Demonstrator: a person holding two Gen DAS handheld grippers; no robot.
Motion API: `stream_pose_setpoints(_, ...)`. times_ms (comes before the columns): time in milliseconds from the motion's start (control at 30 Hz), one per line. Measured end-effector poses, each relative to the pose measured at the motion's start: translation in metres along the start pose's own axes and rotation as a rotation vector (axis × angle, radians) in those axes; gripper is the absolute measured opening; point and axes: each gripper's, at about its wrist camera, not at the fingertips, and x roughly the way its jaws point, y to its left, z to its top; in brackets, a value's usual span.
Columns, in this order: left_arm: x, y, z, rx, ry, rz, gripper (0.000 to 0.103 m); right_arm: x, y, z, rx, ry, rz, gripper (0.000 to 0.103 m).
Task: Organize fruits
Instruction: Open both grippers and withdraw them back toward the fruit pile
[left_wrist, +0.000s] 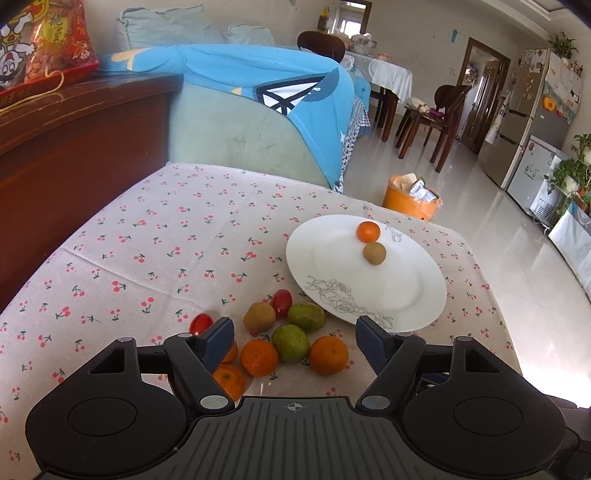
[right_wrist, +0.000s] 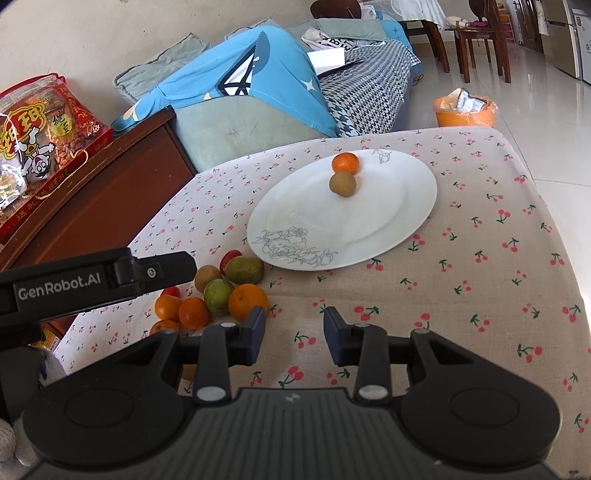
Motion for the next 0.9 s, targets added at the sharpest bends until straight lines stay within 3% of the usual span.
stream_pose_setpoints(467,-0.019,0.041,-0.024,-0.065,0.027,0.098,0.073,-0.010,0.007,-0.018,-0.029,0.029,0.021,0.037)
stream_pose_setpoints(733,-0.017,0.055,-0.036,-0.075,0.054,0.094,0.072,-0.003,0.013,-0.020,-0.048,0.029,0.039,0.037)
stream_pose_setpoints(900,-0.017,0.044,-0.043,-0.041,0.054,0.036,0.070,0.001,0.015,-0.020,-0.062,0.027,0.036,0.036)
